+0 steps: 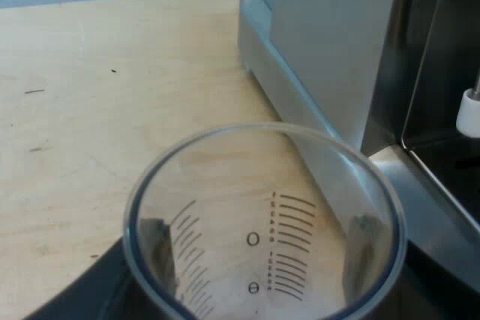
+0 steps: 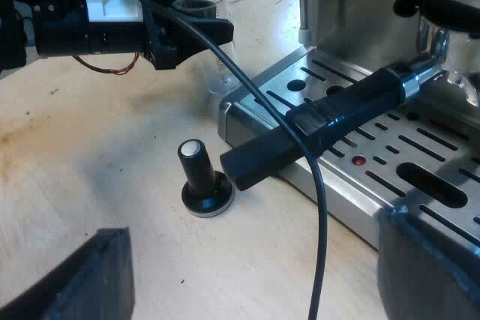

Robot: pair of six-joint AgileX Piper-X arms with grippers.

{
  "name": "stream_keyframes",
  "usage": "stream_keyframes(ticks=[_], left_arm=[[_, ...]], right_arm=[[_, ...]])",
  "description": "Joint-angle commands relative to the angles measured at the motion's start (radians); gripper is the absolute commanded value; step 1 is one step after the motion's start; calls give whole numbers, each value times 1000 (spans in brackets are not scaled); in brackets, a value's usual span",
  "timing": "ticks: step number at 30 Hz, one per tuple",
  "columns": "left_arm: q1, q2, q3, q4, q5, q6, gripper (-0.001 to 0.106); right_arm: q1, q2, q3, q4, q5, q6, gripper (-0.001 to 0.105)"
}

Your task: Pour the beans into the coffee machine

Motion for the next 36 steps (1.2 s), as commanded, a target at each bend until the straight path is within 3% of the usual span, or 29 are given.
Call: stream_keyframes(ticks=[1, 17, 36], left_arm=[[0, -2, -1, -27, 3, 6, 28], [0, 0, -1, -25, -21, 59, 28], [0, 42, -1, -33, -21, 59, 30]], right_arm=[[2, -2, -2, -7, -10, -12, 69], [2, -2, -2, -7, -10, -12, 69], [2, -2, -2, -7, -10, -12, 69]])
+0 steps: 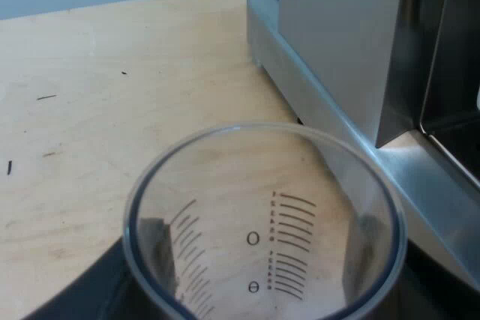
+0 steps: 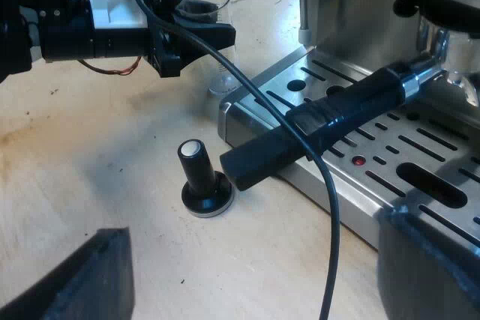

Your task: Pour the beans into the coffee machine

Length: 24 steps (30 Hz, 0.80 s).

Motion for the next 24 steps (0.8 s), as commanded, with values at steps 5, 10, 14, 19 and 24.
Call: stream_keyframes(ticks=[5, 10, 14, 19, 24], left_arm=[[0, 4, -1, 11, 24, -2, 64], [0, 4, -1, 11, 26, -2, 72], [0, 4, -1, 11, 26, -2, 72], [0, -3, -1, 23, 26, -2, 72], [0, -32, 23, 50, 19, -2, 72]], right_arm=[[2, -2, -2, -7, -10, -12, 69], [2, -2, -2, -7, -10, -12, 69], [2, -2, -2, -7, -10, -12, 69], [2, -2, -2, -7, -10, -12, 69], [2, -2, -2, -7, -10, -12, 69]])
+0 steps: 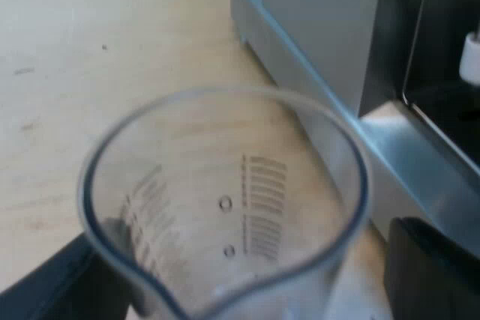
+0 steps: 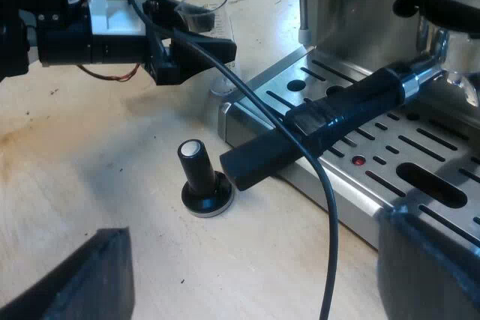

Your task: Pour the beans into the coffee machine

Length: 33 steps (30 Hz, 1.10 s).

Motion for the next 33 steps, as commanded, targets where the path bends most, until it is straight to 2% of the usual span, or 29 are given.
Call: stream_keyframes(ticks=[1, 6, 15, 18, 23, 25, 26, 28, 29, 32, 33], left_arm=[[0, -28, 19, 18, -3, -3, 72], [0, -91, 65, 76, -45, -3, 72], [0, -279, 90, 305, -79, -6, 72], [0, -368, 90, 395, -89, -6, 72], [0, -551, 86, 639, -92, -6, 72], [0, -581, 86, 676, -88, -6, 72], [0, -657, 86, 738, -84, -6, 72], [-2, -705, 86, 771, -84, -6, 72], [-2, -777, 81, 820, -84, -6, 72], [-2, -807, 77, 853, -84, -6, 72], [-2, -891, 51, 941, -84, -6, 72]], right_arm=[[2, -2, -2, -7, -10, -12, 69], [2, -2, -2, -7, -10, -12, 69], [2, -2, -2, -7, -10, -12, 69], [2, -2, -2, -7, -10, -10, 69], [2, -2, -2, -7, -10, 24, 69], [2, -2, -2, -7, -10, 24, 69], [2, -2, -2, -7, -10, 24, 69], [2, -2, -2, -7, -10, 24, 69], [2, -2, -2, -7, -10, 24, 69], [2, -2, -2, -7, -10, 24, 69], [2, -2, -2, -7, -10, 24, 69]])
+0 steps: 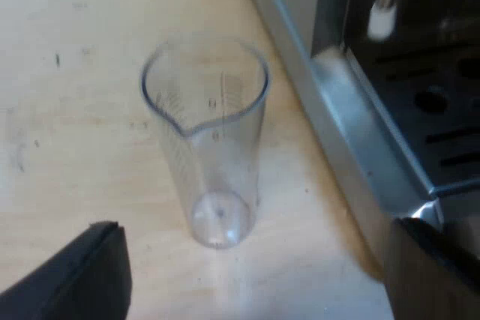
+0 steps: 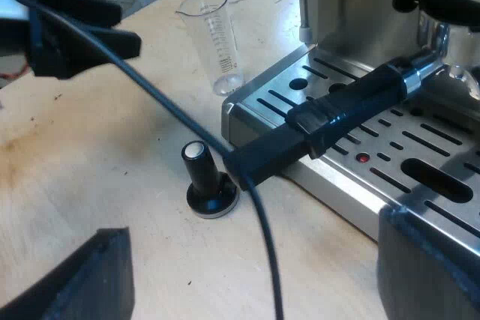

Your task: Pour the beans into the coffee machine

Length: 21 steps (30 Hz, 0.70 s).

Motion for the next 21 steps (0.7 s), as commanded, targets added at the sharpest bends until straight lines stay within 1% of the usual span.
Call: stream_keyframes(ticks=[1, 2, 6, 8, 9, 11, 12, 13, 14, 15, 17, 18, 21], left_arm=[[-2, -126, -47, 152, 3, -6, 72], [-2, -156, -63, 189, 3, -6, 72], [-2, -216, -111, 272, 3, -6, 72], [-2, -254, -162, 360, 3, -6, 72], [-2, -258, -170, 366, 3, -6, 72], [-2, -267, -201, 385, 3, -6, 72], [-2, -267, -208, 385, 3, -6, 72], [-2, -267, -227, 385, 3, -9, 72], [-2, -267, -246, 385, 3, -19, 72], [-2, -267, -249, 385, 3, -23, 72], [-2, -267, -290, 385, 3, -72, 72], [-2, -267, -303, 385, 3, -84, 72], [-2, -267, -345, 385, 22, -84, 72]], right_arm=[[2, -2, -2, -7, -10, -4, 69], [2, -2, -2, -7, -10, -4, 69], [2, -2, -2, -5, -7, -4, 69], [2, -2, -2, -16, 18, -1, 69], [2, -2, -2, -25, 28, 8, 69], [2, -2, -2, -48, 126, 101, 69], [2, -2, -2, -58, 166, 131, 69], [1, -2, -2, -69, 209, 144, 69], [1, -2, -2, -81, 244, 142, 69], [1, -2, -2, -84, 255, 141, 69], [1, -2, -14, -74, 306, 139, 69], [1, -2, -14, -74, 306, 139, 69], [1, -2, -47, -26, 384, 139, 69]])
